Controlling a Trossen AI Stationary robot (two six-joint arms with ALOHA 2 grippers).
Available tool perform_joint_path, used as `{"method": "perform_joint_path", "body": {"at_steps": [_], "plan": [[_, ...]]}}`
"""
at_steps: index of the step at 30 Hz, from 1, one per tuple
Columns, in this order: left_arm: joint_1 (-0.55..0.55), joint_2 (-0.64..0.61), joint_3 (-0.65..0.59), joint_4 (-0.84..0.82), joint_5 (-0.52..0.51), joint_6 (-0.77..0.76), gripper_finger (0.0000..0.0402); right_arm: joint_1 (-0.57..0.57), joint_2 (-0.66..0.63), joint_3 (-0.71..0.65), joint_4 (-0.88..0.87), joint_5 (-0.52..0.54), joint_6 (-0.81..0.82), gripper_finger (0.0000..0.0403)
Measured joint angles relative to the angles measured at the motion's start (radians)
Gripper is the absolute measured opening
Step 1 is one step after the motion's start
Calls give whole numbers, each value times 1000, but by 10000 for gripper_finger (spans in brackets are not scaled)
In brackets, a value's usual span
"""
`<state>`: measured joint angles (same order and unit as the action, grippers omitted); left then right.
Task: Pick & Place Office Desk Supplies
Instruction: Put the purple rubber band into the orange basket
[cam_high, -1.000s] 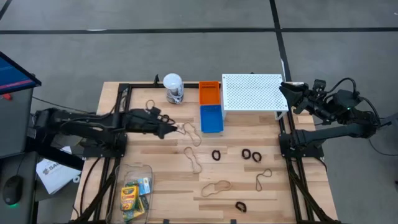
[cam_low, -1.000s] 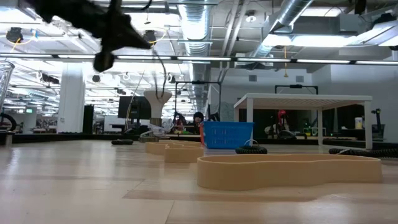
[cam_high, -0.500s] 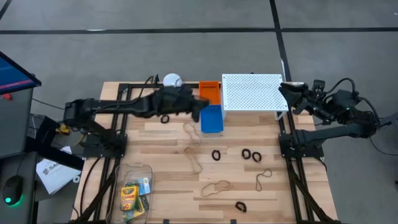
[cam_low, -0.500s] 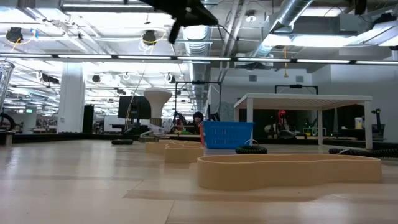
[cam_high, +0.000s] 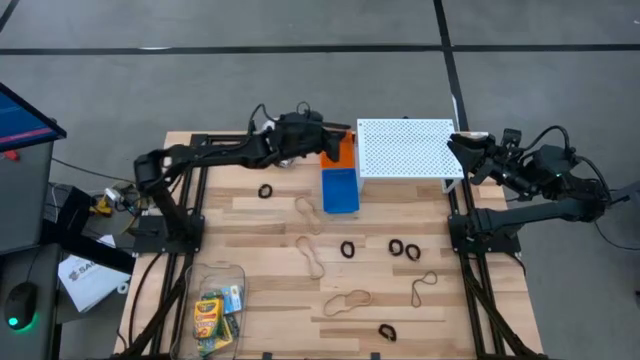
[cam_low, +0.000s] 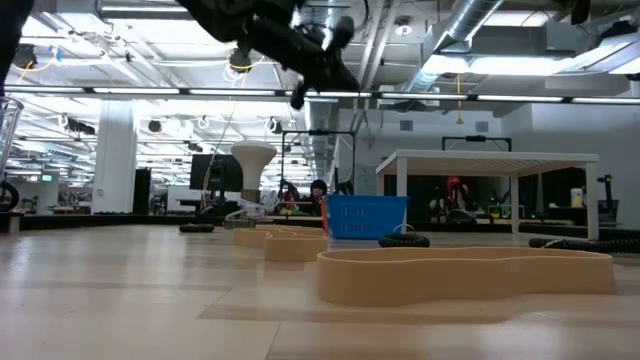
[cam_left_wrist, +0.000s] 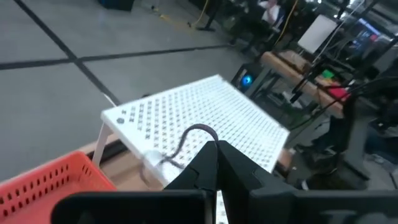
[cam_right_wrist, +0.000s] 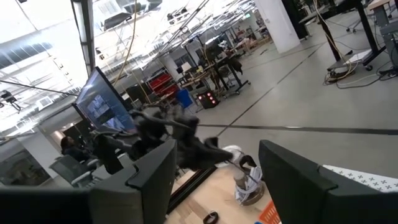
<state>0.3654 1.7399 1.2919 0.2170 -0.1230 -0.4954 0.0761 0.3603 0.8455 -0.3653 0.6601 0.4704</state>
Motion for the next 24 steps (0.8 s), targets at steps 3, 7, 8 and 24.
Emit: {"method": "perform_joint_path", "body": {"at_steps": [3, 7, 8, 24], "plan": [[1, 56, 0, 37, 0, -4, 0, 0, 0, 0, 0, 2, 1, 224], [1, 114, -1, 31, -10, -17, 0, 0, 0, 0, 2, 2, 13, 224], [1, 122, -1, 26, -11, -23, 0, 0, 0, 0, 2, 2, 18, 224], [59, 138, -1, -72, -136, -41, 2, 0, 0, 0, -1, 3, 27, 224]]}}
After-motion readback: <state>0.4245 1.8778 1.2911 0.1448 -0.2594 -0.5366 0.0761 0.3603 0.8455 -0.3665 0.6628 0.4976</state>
